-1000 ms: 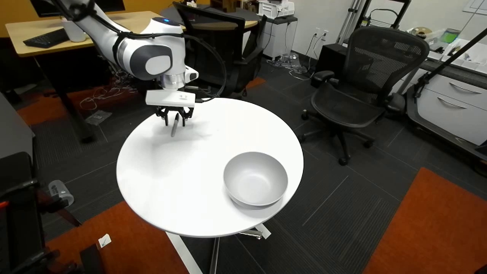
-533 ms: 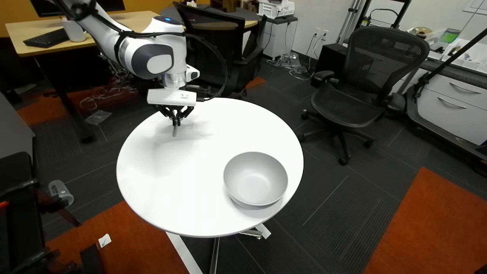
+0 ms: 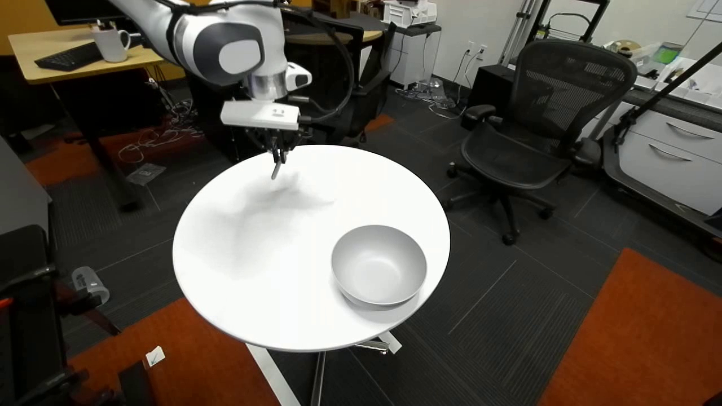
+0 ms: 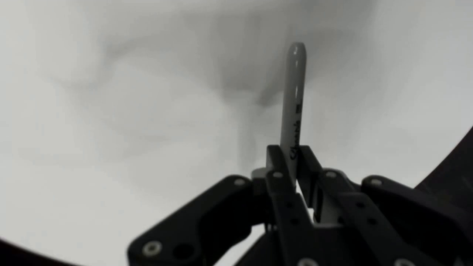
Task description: Place the black pen inside the grey bowl
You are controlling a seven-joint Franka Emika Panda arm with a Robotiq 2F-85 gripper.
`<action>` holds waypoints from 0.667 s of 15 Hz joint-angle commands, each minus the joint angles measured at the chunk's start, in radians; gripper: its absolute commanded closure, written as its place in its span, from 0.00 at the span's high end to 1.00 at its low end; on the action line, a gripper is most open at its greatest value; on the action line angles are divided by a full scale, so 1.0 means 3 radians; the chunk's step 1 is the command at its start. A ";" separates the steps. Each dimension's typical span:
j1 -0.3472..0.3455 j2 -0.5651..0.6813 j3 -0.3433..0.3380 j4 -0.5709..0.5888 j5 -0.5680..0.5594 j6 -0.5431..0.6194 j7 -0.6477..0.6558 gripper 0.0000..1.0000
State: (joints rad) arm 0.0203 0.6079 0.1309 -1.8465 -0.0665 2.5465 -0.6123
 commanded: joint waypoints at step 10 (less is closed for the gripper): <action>-0.0267 -0.1443 -0.0875 -0.0722 -0.0560 -0.0177 0.1610 0.04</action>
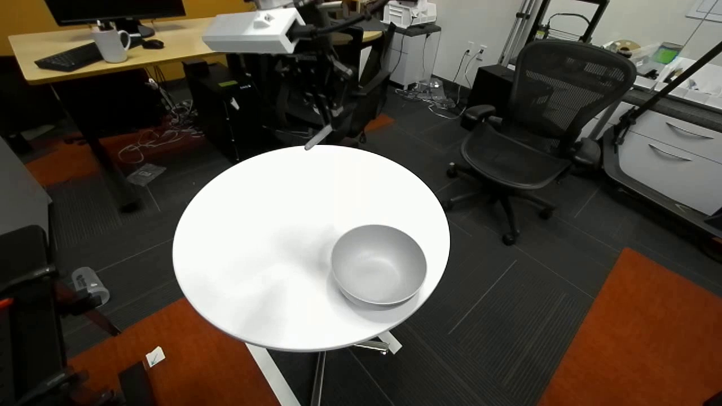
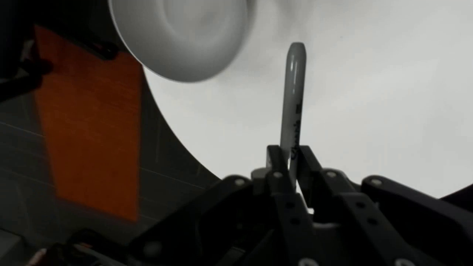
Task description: Place the black pen inside the grey bowl
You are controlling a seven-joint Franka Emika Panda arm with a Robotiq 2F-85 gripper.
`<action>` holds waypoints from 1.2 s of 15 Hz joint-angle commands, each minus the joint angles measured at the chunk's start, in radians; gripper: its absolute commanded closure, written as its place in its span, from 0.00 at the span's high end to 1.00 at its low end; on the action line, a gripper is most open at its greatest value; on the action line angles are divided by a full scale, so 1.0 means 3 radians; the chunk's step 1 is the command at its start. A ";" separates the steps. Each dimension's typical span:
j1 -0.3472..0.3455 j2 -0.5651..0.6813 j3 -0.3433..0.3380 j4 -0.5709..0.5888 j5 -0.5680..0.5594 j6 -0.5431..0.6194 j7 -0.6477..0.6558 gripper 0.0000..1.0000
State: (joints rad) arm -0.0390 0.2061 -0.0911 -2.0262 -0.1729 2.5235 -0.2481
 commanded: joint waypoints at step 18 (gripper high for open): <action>-0.0385 0.0793 -0.0396 0.0190 -0.0109 0.0649 0.0803 0.39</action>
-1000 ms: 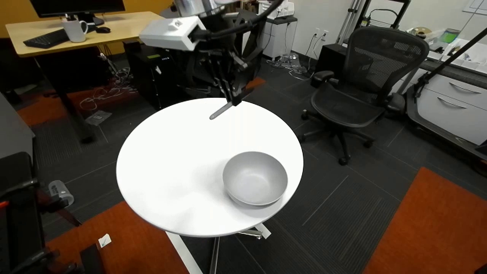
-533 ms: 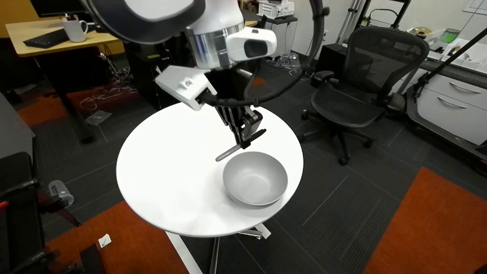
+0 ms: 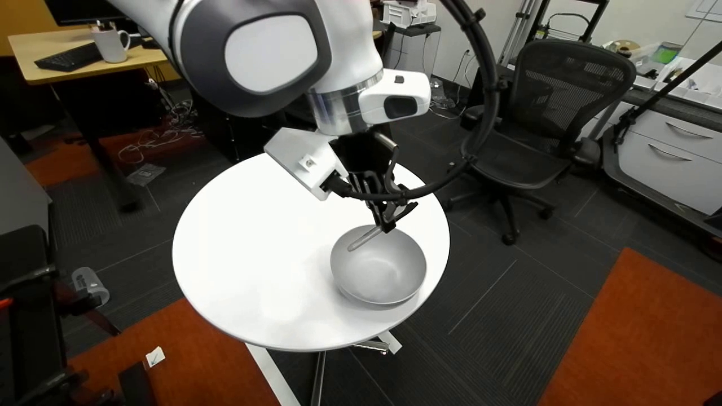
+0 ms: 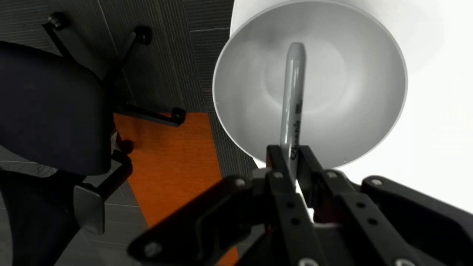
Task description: Place the black pen inside the grey bowl
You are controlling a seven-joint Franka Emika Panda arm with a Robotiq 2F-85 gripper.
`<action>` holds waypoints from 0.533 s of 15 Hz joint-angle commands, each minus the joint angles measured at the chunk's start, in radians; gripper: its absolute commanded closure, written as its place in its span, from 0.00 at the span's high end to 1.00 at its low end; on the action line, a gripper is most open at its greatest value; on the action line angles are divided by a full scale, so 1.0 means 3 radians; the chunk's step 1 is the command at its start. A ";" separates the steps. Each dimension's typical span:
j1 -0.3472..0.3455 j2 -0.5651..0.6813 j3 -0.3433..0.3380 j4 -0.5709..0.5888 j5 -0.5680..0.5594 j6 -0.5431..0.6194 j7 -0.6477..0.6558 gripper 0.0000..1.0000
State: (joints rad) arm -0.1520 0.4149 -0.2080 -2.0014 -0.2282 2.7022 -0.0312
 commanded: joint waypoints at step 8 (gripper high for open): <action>-0.0003 0.0180 0.0013 0.0205 0.0189 0.0009 0.0065 0.91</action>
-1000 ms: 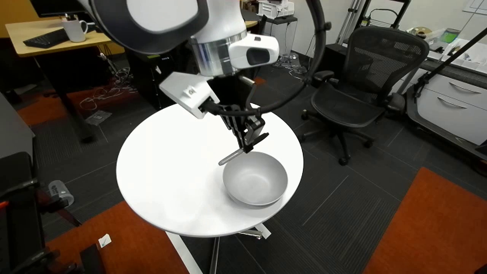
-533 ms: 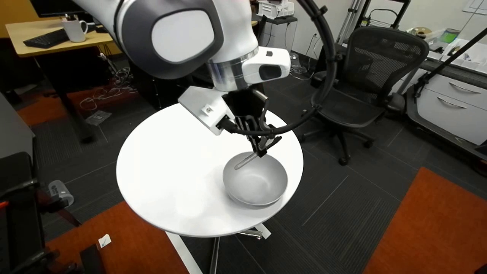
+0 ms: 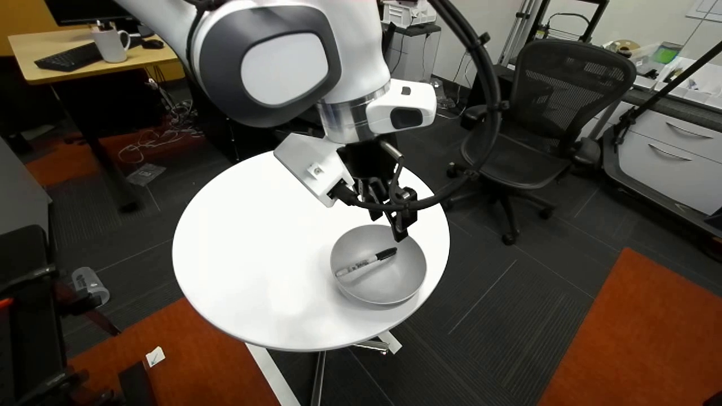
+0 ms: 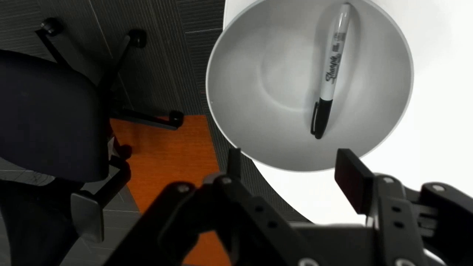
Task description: Place the black pen inside the grey bowl
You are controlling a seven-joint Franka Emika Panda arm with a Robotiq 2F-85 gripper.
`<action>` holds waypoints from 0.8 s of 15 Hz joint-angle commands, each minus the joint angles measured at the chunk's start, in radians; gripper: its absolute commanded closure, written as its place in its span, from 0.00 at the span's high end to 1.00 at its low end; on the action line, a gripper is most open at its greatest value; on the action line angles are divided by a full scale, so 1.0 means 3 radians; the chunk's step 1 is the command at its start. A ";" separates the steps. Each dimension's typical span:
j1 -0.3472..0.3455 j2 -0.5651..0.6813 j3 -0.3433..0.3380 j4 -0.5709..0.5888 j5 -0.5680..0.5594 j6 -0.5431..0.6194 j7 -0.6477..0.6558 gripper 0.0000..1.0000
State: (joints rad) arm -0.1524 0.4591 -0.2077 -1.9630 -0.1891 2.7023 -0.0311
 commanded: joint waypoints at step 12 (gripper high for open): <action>-0.0005 0.0013 0.0062 0.0054 0.0130 -0.0011 -0.0008 1.00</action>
State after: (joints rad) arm -0.1521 0.4631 -0.1899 -1.9492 -0.1512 2.7023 -0.0312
